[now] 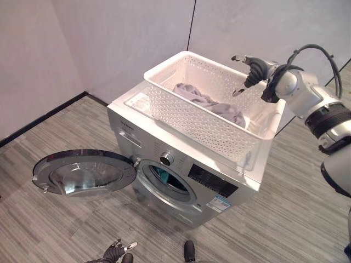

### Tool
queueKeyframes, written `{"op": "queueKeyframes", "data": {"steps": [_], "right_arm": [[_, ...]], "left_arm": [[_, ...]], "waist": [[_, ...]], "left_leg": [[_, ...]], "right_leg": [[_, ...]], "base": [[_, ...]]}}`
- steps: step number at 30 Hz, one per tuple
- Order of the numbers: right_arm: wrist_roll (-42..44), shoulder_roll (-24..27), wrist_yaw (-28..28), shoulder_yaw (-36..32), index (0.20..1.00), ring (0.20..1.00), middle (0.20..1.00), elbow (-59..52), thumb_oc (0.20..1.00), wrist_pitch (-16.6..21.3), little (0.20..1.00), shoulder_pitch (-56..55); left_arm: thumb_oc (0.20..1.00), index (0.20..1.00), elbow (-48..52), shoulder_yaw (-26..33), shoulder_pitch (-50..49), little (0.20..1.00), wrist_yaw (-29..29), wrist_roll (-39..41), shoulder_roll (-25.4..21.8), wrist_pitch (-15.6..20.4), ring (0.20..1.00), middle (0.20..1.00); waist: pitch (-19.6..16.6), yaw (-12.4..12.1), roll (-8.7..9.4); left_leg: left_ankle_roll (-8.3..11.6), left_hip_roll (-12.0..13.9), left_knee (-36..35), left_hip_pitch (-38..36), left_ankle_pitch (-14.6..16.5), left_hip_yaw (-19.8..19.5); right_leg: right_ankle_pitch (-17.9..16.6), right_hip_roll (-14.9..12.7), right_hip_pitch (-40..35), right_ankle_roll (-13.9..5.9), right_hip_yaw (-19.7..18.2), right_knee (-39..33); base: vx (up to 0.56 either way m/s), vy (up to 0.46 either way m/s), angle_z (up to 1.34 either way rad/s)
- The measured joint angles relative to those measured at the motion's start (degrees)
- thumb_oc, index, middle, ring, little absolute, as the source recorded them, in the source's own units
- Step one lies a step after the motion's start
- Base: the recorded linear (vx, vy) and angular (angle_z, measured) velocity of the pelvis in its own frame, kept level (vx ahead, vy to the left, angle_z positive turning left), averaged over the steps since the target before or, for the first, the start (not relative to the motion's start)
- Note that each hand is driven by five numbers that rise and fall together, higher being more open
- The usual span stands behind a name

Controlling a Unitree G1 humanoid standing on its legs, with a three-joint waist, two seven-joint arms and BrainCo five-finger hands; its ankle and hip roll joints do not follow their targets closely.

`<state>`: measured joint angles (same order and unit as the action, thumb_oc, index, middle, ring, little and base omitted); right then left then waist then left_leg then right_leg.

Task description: Grab the laundry basket,head to the washer,open it,put in the laundry and shut it.

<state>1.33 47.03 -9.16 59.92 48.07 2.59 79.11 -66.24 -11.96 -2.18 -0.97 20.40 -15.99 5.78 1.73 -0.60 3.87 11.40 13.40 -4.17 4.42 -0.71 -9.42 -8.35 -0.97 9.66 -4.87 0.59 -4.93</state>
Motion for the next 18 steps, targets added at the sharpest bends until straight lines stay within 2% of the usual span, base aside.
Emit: {"op": "queueKeyframes", "data": {"steps": [8,15,18], "right_arm": [[0.0,-0.1,-0.9,2.1,1.0,1.0,1.0,1.2,1.0,0.0,1.0,0.8],[-1.8,-0.1,-0.9,6.4,1.0,1.0,1.0,4.9,1.0,0.2,1.0,5.9],[-2.8,0.2,-1.0,10.8,1.0,1.0,1.0,6.5,1.0,0.2,1.0,9.8]], "left_arm": [[1.0,1.0,0.0,0.1,2.5,1.0,0.6,2.2,0.3,0.4,1.0,1.0],[1.0,1.0,0.1,0.5,3.9,1.0,0.8,4.4,0.2,1.6,1.0,1.0],[1.0,1.0,0.1,0.7,4.6,1.0,0.8,4.5,0.0,1.8,1.0,1.0]], "waist": [[5.3,-0.5,0.02],[5.8,-1.5,-0.16],[6.4,-1.6,-0.27]], "left_leg": [[0.92,1.4,0.0,3.9,-1.0,-1.1],[1.09,2.3,-0.2,6.0,-1.1,-2.0],[1.48,2.5,-0.1,7.4,-1.3,-3.1]], "right_leg": [[-0.9,1.3,3.2,0.98,1.4,0.0],[-0.9,2.1,4.9,1.41,2.2,0.0],[-0.7,2.3,5.6,1.45,3.4,0.0]], "base": [[-0.04,-0.052,0.05],[-0.01,-0.045,0.05],[0.02,-0.066,0.16]]}}
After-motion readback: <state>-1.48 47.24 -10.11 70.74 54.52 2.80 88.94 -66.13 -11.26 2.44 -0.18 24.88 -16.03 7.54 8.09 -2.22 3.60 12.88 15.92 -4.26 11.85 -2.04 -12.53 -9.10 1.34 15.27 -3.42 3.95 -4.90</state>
